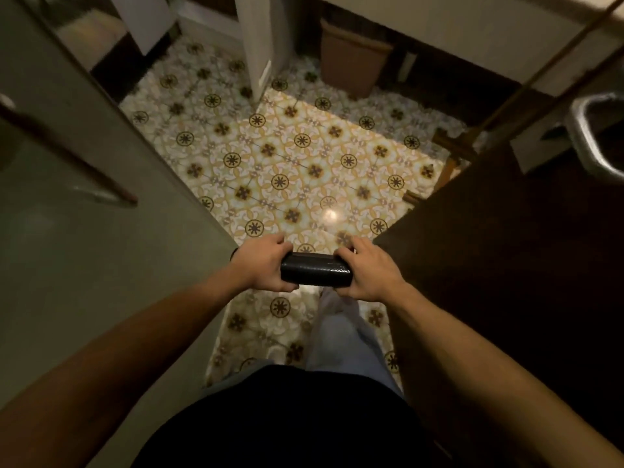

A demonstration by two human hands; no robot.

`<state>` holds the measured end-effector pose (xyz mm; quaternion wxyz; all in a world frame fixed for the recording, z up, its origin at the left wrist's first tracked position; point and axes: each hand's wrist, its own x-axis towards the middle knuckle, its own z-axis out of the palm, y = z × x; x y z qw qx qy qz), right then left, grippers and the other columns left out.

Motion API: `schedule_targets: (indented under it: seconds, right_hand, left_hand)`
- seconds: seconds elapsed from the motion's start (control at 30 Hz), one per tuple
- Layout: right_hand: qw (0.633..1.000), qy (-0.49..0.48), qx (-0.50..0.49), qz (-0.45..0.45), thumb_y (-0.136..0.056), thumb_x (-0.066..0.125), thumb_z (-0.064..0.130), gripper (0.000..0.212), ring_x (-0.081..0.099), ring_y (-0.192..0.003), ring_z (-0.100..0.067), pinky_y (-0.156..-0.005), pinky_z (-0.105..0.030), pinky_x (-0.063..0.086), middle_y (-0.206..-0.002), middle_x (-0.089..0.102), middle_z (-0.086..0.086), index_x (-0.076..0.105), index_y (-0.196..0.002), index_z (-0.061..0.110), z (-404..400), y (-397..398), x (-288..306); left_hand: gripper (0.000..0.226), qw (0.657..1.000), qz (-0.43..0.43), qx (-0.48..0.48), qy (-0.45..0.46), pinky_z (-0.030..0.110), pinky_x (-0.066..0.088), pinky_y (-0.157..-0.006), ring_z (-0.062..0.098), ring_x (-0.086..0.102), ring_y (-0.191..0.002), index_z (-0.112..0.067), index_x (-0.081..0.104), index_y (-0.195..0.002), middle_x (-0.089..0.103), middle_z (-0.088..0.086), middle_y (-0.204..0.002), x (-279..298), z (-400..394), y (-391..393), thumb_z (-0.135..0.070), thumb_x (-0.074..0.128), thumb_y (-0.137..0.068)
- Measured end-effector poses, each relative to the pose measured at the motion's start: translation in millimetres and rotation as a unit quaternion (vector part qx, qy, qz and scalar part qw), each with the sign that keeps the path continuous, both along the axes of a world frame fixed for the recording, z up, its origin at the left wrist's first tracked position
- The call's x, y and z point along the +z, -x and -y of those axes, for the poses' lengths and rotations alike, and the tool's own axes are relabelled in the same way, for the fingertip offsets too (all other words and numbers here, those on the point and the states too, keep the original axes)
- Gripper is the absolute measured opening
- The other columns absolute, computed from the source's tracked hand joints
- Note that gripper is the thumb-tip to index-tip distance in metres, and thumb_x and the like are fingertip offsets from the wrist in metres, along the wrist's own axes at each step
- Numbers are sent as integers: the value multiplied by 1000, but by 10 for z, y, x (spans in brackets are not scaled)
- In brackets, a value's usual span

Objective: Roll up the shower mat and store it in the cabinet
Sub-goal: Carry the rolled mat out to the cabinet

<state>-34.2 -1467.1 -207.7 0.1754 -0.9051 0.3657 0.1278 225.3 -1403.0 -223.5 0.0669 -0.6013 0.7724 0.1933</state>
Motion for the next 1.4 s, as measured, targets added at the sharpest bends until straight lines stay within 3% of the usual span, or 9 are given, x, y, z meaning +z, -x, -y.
schedule_targets:
  seconds: [0.07,0.27,0.43,0.53,0.67,0.77,1.1,1.27,1.4]
  right_hand:
    - [999,-5,32,-2,-71,72,59,66,48,-105,-25,-83,-45,53,-116,48,-6,54,-124,23,508,-90,-136]
    - [994,-32,101,-17,-71,74,59,71,49,-107,-27,-84,-44,52,-117,49,-8,51,-129,25,2046,-485,-284]
    - [986,-39,158,-16,-70,74,59,71,51,-102,-30,-81,-43,53,-112,52,-9,55,-129,24,2982,-949,-232]
    - [984,-38,176,-15,-69,76,56,69,51,-101,-30,-79,-41,52,-111,52,-8,57,-127,23,3451,-1351,-237]
    - [979,-41,197,-17,-69,76,56,66,50,-101,-27,-77,-36,46,-109,51,-6,57,-124,24,4017,-1968,-302]
    - [978,-37,203,-23,-69,74,57,66,50,-102,-26,-75,-34,44,-110,51,-5,57,-124,25,4456,-2517,-359]
    - [975,-57,216,4,-64,78,61,73,52,-99,-26,-74,-37,48,-110,54,-5,54,-123,25,5395,-4252,-340]
    - [978,-69,195,23,-64,76,60,68,52,-98,-23,-74,-34,48,-108,54,-2,54,-116,23,5684,-5038,-419]
    - [981,-74,177,36,-62,78,58,69,52,-100,-24,-73,-36,50,-111,56,-3,55,-116,21,5985,-5662,-533]
  left_hand:
    - [71,1000,2,26,-15,29,41,-59,11,41,-74,-25,59,-99,41,-9,-89,-125,369,-54,-83,56,-58]
    - [70,994,-3,108,-22,28,38,-57,19,57,-81,-20,61,-99,54,0,-95,-247,1475,-244,-79,62,-62]
    - [70,984,-23,176,-19,28,42,-56,15,49,-75,-20,61,-100,55,0,-94,-190,2127,-541,-78,63,-61]
    - [72,979,-22,200,-35,27,37,-56,18,56,-79,-20,61,-101,55,-1,-95,-174,2511,-864,-80,62,-59]
    - [79,974,-21,218,-54,29,42,-57,18,59,-81,-22,60,-104,55,-3,-99,-241,3017,-1431,-84,50,-56]
    - [78,972,-22,228,-55,31,46,-59,16,54,-78,-21,59,-106,54,-2,-103,-326,3411,-1943,-82,56,-58]
    - [76,962,-20,268,-55,28,39,-58,8,39,-73,-25,62,-104,34,-13,-93,-170,4230,-3587,-84,58,-57]
    - [73,967,-12,246,-67,25,33,-51,9,45,-70,-27,63,-101,39,-13,-91,-189,4573,-4440,-85,56,-57]
    - [73,972,2,223,-67,30,47,-59,13,57,-78,-26,63,-101,50,-9,-97,-269,4964,-5146,-84,53,-59]
